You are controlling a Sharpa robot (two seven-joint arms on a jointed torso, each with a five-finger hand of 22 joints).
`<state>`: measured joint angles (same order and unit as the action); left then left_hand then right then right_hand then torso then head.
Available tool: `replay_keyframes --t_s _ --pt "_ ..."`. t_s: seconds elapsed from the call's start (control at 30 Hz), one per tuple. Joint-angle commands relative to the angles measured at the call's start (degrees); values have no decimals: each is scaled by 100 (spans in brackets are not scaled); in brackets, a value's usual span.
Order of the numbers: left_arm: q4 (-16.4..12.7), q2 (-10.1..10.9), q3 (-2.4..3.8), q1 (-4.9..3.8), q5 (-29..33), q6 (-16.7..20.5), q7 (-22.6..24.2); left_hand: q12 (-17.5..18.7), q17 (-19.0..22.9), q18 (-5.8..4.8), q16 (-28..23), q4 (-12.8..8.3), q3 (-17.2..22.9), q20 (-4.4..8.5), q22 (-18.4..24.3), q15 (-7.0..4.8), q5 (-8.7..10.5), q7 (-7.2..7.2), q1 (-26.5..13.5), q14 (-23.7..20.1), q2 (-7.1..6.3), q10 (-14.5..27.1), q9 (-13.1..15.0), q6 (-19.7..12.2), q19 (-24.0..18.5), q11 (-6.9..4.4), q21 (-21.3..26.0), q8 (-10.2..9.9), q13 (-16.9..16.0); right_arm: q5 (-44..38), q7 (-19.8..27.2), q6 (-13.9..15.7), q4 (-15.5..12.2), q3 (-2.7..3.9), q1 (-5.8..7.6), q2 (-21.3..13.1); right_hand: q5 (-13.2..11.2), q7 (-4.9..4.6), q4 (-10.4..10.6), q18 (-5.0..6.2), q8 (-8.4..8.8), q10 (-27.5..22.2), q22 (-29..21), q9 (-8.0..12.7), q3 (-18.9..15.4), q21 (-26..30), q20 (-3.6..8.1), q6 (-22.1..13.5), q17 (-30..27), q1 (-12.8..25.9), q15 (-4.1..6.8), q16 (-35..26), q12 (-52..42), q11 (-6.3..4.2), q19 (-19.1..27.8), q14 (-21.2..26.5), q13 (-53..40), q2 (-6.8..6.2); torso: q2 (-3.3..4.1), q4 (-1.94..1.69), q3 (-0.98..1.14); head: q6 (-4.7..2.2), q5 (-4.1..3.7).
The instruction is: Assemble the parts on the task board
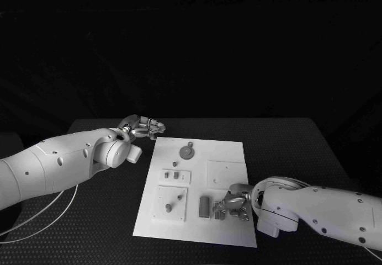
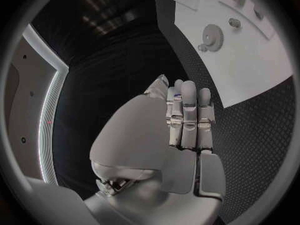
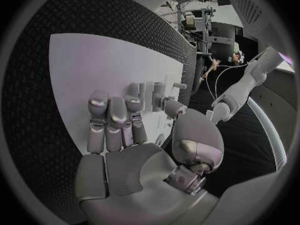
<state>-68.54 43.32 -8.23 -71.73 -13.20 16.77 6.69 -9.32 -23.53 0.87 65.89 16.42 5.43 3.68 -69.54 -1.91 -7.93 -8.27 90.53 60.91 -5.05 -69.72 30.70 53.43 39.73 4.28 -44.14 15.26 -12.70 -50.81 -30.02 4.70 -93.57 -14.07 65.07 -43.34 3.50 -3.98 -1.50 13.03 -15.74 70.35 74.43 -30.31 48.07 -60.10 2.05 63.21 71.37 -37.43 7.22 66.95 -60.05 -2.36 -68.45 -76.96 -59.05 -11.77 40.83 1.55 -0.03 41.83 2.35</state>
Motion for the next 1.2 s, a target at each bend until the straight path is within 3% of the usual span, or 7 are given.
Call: replay_keyframes --t_s 0.03,0.43,0.63,0.87,0.97,1.0,1.2 --pt "-13 -2 4 -4 -21 -65 25 38 -9 -87 -7 13 35 295 -9 2 -28 -27 -59 8 -11 -14 -5 -13 12 12 34 -32 7 -53 130 -116 -28 3 -7 -11 -35 -1 28 197 -8 28 -6 -3 7 -36 23 24 -5 22 38 -27 35 -1 -18 3 -6 -54 -2 5 0 -3 2" --pt "-10 0 4 -4 -24 -44 31 39 -9 -87 -6 12 37 295 -11 2 -28 -27 -60 8 -10 -13 -5 -14 12 12 35 -33 7 92 584 -16 -15 27 -5 -222 -34 -13 -180 197 -10 29 -19 -6 -2 -40 53 -20 -65 -258 45 -91 42 10 -34 31 -31 -140 -7 7 2 -75 -1" --pt "17 -9 4 -4 188 -49 34 40 -4 -87 -19 16 32 292 -16 6 -18 -28 -77 -11 -17 -15 -5 -14 9 14 39 -32 7 411 959 -255 -75 160 142 -477 -21 -50 -250 197 30 -6 -48 -1 -73 -12 66 -137 -114 -406 47 -156 36 45 -32 65 -55 -239 -14 10 13 -201 1" --pt "138 -66 5 -4 695 -39 61 39 -3 -87 -21 18 34 293 -20 6 -7 -28 -94 -14 -7 -19 -4 -12 17 14 39 -32 7 1240 2188 -175 538 360 420 -471 109 -100 -343 197 79 -65 -67 -5 -366 26 68 -303 -150 -531 20 -225 25 90 19 121 -85 -248 -61 12 0 -749 -80" --pt "247 -120 7 -4 876 -52 84 41 37 -87 -110 17 36 290 -27 19 13 -25 -122 -106 -10 -22 -2 -11 6 26 56 -30 7 1791 2908 -153 1153 526 439 -285 385 -144 -677 197 74 -157 -74 -66 -782 90 47 -420 -192 -748 -42 -322 54 120 157 212 -76 141 -126 35 9 -935 -77" --pt "274 -131 9 -5 880 -56 96 42 48 -87 -135 15 40 289 -29 24 14 -25 -123 -123 -10 -21 -1 -11 3 27 61 -30 7 1915 3021 -68 1307 560 440 -238 445 -140 -826 197 57 -163 -74 -97 -936 98 46 -435 -209 -815 -40 -344 53 126 177 216 -70 311 -151 39 12 -1078 -82" --pt "523 -215 23 -101 1015 -466 189 57 286 -87 -652 16 57 270 -51 113 55 -22 -179 -419 -11 -11 5 -24 -1 78 103 -31 11 2265 3574 297 2859 934 444 403 935 -237 -1097 183 104 -685 -303 -174 -1200 644 -85 -666 -572 -924 -126 -940 593 234 726 707 290 536 -311 50 27 -1588 -119"
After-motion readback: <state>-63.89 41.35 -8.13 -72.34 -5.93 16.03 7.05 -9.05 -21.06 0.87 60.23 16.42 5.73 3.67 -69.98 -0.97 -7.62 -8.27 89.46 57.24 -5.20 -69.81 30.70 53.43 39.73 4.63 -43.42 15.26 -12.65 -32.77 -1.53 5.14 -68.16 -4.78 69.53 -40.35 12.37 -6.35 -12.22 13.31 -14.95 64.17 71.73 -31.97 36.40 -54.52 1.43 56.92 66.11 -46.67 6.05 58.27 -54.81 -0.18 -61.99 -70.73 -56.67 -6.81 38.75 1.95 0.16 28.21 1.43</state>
